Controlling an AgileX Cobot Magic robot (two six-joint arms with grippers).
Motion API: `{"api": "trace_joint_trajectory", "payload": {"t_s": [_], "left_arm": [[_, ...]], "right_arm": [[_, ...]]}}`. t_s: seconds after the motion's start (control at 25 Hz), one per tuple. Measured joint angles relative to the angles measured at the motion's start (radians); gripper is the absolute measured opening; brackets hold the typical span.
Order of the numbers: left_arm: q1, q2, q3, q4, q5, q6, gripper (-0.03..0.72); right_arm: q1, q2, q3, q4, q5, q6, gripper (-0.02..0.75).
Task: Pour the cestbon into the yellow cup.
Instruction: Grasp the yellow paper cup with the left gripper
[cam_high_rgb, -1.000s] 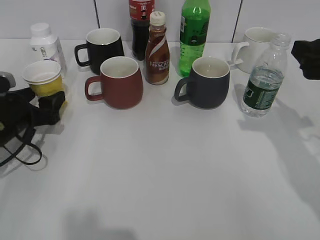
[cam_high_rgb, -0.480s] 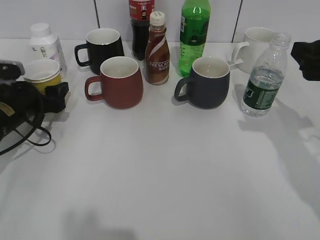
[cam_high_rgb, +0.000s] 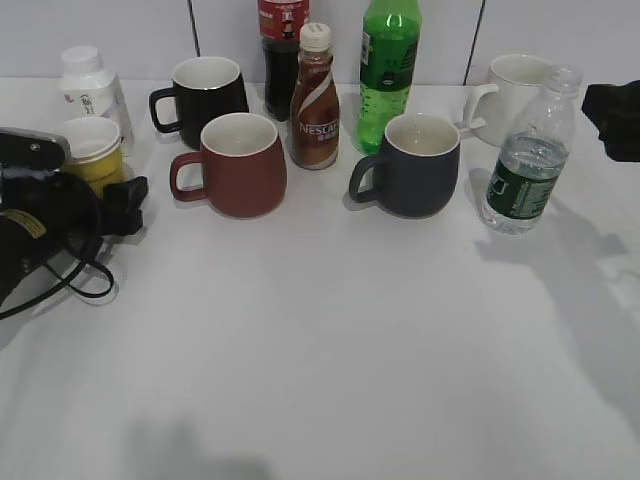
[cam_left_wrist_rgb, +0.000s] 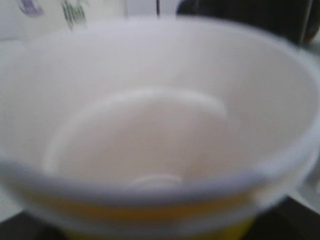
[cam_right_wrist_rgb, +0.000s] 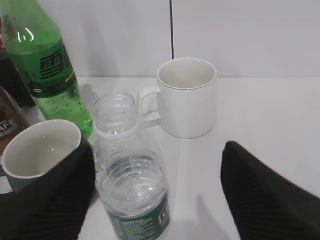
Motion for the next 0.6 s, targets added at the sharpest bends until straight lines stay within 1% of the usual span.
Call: {"api": "trace_joint_trajectory", "payload": {"t_s": [0.24, 0.36, 0.48, 0.6], "left_arm": [[0.0, 0.009, -0.001, 0.002, -0.089, 0.006, 0.567], [0.0, 0.009, -0.002, 0.002, -0.095, 0.006, 0.559], [0.0, 0.009, -0.002, 0.002, -0.095, 0.015, 0.521], [0.0, 0.013, -0.002, 0.002, -0.097, 0.019, 0.442]], "right_arm": [[0.0, 0.0, 0.0, 0.0, 0.002, 0.0, 0.587], [0.0, 0.0, 0.0, 0.0, 0.002, 0.0, 0.587], [0.0, 0.0, 0.0, 0.0, 0.002, 0.0, 0.587], [0.0, 0.0, 0.0, 0.0, 0.002, 0.0, 0.587]]}}
